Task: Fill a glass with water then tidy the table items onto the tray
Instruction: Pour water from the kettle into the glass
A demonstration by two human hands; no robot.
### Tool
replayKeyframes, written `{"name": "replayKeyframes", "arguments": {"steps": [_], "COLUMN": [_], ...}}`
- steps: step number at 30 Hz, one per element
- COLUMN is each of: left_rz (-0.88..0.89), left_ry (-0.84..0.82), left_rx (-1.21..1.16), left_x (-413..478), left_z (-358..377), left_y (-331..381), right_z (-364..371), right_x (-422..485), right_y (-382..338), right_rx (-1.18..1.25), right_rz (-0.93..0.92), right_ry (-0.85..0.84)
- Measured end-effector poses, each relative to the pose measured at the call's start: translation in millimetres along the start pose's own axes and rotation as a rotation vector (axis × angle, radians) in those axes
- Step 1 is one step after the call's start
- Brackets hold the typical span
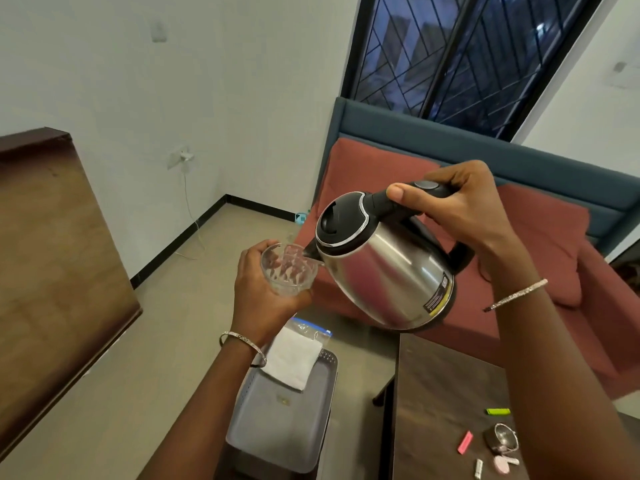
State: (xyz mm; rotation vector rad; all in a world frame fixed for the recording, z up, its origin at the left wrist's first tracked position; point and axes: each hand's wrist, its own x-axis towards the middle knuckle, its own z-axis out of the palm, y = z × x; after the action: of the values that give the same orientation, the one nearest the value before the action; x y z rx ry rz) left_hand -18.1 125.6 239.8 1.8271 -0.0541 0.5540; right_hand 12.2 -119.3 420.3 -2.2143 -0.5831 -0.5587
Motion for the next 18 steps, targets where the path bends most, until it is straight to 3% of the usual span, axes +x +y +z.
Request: {"name": "replayKeyframes", "arguments": {"steps": [18], "left_rz": [0.033], "left_ry": [-0.057], "left_rx": [0.02], "left_x": [-6], "left_z": [5], "left_y": [19], "right_z": [-20], "right_x": [16], "right_y": [-35], "right_rx": [-0.147], "right_rz": [-0.106], "right_ry": [-0.066]}}
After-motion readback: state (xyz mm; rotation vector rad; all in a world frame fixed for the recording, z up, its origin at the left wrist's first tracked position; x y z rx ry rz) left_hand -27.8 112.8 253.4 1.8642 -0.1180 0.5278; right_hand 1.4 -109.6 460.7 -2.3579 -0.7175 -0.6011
